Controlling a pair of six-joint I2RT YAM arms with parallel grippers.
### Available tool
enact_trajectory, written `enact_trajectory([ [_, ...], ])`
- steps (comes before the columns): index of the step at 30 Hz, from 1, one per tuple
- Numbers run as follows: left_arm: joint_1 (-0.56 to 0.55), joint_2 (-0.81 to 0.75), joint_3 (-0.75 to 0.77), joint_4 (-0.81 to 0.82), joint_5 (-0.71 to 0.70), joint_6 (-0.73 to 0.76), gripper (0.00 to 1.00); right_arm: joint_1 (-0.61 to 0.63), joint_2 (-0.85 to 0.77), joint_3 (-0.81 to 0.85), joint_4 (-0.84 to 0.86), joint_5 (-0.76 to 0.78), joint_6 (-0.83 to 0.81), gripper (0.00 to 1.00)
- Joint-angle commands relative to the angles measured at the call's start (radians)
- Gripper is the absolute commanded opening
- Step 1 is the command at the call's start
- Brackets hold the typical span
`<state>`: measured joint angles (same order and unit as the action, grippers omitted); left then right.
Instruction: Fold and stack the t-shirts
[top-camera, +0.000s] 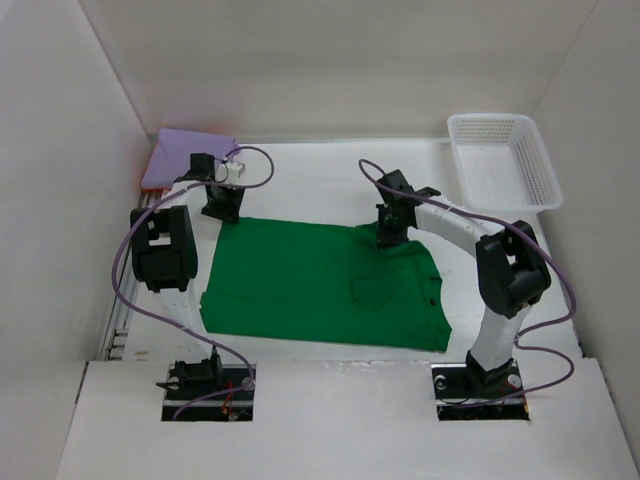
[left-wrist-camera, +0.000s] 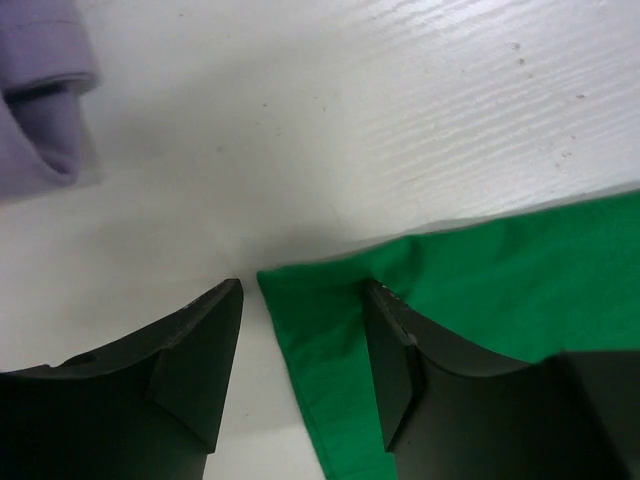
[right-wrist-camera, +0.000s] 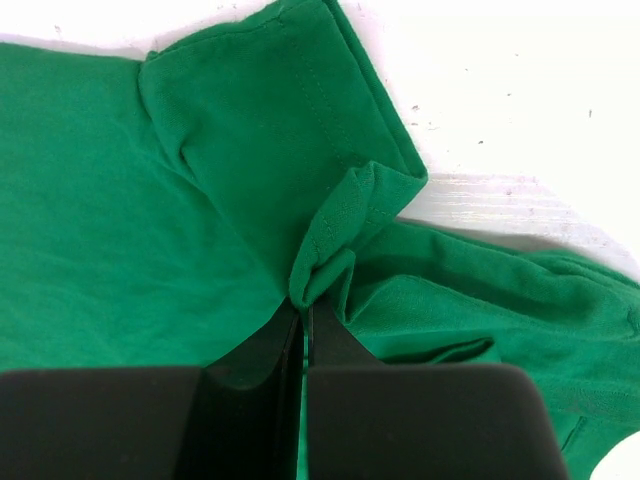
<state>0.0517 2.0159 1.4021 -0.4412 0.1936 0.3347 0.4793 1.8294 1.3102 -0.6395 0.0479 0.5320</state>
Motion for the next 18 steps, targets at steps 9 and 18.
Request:
enact_trajectory([
  [9, -0.006, -0.009, 0.014, -0.030, 0.092, -0.025, 0.01, 0.003, -0.067, -0.005, 0.034, 0.013, 0.010, 0.00],
  [18, 0.020, -0.384, -0.253, 0.064, 0.125, 0.332, 0.00, 0.008, -0.317, -0.244, -0.005, 0.084, 0.052, 0.00],
])
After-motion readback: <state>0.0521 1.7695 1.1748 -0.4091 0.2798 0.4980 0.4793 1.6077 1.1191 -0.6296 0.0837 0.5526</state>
